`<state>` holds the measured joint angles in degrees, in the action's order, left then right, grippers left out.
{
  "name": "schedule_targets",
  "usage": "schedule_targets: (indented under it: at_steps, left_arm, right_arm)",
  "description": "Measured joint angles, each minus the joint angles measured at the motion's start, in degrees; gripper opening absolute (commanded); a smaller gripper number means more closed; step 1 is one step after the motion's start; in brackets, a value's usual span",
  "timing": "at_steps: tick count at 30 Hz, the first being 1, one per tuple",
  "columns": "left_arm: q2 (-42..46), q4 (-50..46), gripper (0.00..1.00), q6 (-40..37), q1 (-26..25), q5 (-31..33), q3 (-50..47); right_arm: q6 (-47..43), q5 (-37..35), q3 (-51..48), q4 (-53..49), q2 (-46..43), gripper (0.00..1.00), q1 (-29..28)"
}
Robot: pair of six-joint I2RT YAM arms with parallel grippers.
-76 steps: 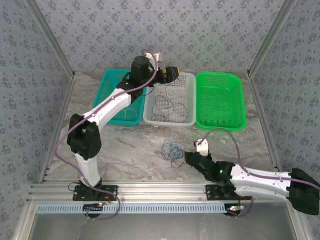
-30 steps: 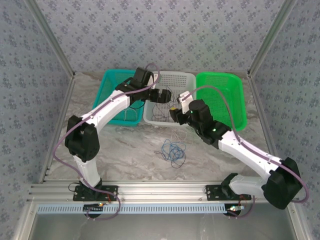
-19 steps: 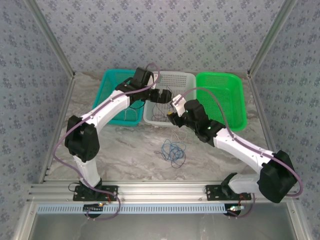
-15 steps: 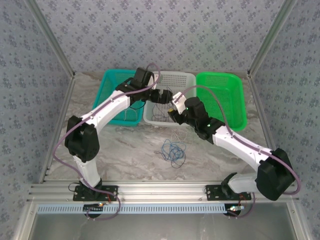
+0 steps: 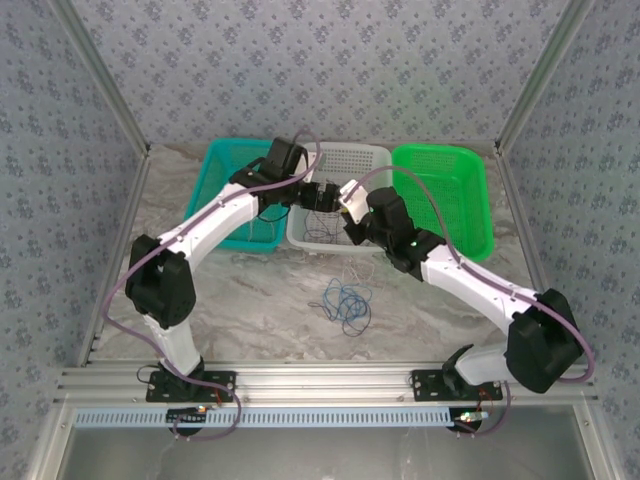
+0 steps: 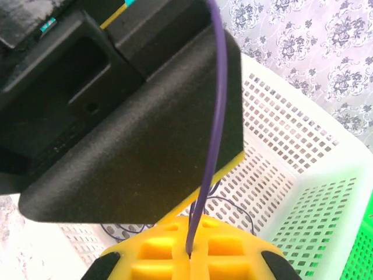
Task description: Untangle the cables
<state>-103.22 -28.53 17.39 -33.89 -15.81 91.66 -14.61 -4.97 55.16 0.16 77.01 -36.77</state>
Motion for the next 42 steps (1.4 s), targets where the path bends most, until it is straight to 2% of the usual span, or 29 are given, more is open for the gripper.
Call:
schedule_targets:
  at_steps: [5,12,15,17,20,24,28,33,42]
  left_arm:
    - [0.6,0.0,1.0,-0.3,0.0,0.3,-1.1]
    - [1.2,-2.0,0.99,-1.8,-0.8,2.4,-3.9]
    - [1.9,-2.0,1.0,-1.9,-1.3,3.0,-5.7]
    - [3.2,-1.5,0.99,-1.9,-1.7,3.5,-8.0]
    - [7.3,-0.7,0.99,-1.6,-2.2,5.0,-12.4]
    - [14.6,1.5,1.0,-0.8,-2.5,7.3,-17.1]
    - [22.0,4.8,0.99,0.0,-3.1,9.5,-21.6]
    - [27.1,8.1,0.99,0.1,-5.2,11.3,-26.7]
    - [32.7,12.7,0.99,1.6,-5.6,12.7,-40.3]
  right_arm:
    - [0.5,2.9,1.6,-2.4,-0.9,0.0,2.1]
    - [5.4,9.0,7.8,-6.6,-0.5,0.0,6.8]
    - [7.0,11.4,13.3,-10.7,2.1,0.09,7.9]
    - [8.1,12.4,16.8,-13.2,4.7,0.21,8.0]
    - [9.4,13.2,18.0,-16.0,7.7,0.65,8.0]
    - [10.6,12.6,16.9,-19.6,9.0,0.74,8.2]
    - [11.7,11.1,16.9,-21.1,8.4,0.76,8.3]
    - [13.0,9.0,14.6,-22.6,4.0,0.74,7.7]
    - [20.9,4.0,-3.9,-25.6,-5.8,0.64,0.3]
